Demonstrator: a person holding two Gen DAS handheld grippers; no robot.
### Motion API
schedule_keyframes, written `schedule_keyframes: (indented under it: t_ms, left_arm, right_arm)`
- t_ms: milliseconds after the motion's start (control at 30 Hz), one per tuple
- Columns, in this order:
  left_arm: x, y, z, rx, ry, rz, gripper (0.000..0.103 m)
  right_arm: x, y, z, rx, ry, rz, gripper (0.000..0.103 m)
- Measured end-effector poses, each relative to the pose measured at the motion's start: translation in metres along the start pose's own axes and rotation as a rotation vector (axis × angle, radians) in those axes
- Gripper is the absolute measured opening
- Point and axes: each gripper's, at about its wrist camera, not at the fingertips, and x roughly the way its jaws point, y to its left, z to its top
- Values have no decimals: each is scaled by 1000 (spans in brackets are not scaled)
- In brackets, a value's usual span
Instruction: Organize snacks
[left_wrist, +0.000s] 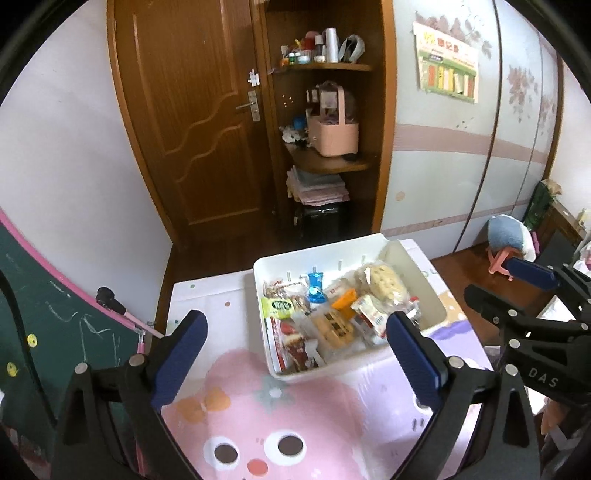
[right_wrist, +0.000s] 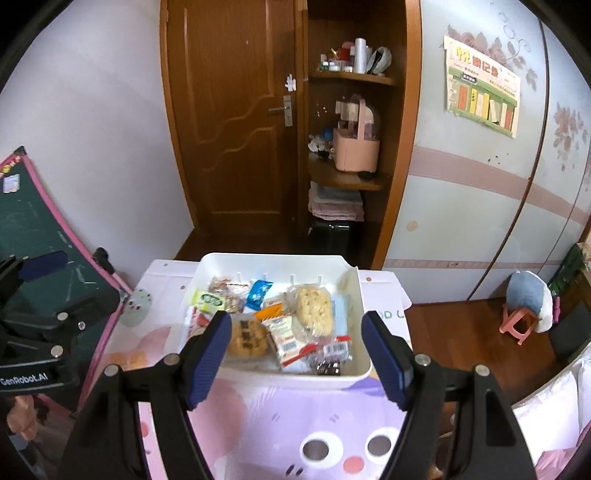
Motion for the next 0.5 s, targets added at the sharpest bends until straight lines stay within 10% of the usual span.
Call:
schedule_keyframes:
  t_ms: [500]
  left_arm:
    - [-86, -3, -110, -91, 24, 76, 103]
  right_arm:
    - [-82, 16, -94, 49, 12, 79, 75]
